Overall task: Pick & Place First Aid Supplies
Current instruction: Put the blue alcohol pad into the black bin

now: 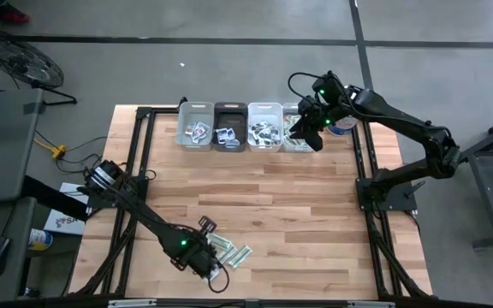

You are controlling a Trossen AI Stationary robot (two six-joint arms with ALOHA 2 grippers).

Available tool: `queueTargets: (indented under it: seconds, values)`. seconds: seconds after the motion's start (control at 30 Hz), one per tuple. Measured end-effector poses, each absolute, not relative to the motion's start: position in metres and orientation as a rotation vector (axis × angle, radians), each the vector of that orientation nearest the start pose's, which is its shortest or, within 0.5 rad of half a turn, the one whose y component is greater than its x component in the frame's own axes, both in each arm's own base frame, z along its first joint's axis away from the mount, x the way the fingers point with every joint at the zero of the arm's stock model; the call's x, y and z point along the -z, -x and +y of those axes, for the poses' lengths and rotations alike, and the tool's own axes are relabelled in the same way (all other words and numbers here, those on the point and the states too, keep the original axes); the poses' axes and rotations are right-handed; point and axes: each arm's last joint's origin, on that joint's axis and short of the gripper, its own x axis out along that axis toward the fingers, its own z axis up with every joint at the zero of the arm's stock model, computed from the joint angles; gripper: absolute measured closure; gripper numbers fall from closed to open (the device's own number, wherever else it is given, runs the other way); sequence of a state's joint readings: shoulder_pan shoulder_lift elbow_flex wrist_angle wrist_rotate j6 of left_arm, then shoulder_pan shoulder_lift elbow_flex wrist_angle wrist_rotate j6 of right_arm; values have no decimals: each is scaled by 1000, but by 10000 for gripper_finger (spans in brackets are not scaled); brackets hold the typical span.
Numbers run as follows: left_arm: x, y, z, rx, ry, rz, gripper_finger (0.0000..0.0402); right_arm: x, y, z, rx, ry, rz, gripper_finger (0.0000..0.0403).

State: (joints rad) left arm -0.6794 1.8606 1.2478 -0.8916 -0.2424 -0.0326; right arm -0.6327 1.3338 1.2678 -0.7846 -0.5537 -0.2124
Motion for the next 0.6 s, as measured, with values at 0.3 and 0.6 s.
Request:
queueTargets:
  seconds: [0.3, 0.6]
  values:
    - [-198, -286, -189, 150, -725, 1340, 401, -335, -225, -146, -20, -257, 692, 276]
    - [-228, -325, -151, -77, -796, 1215, 401, -339, -228, -145, -95, -228, 628, 276]
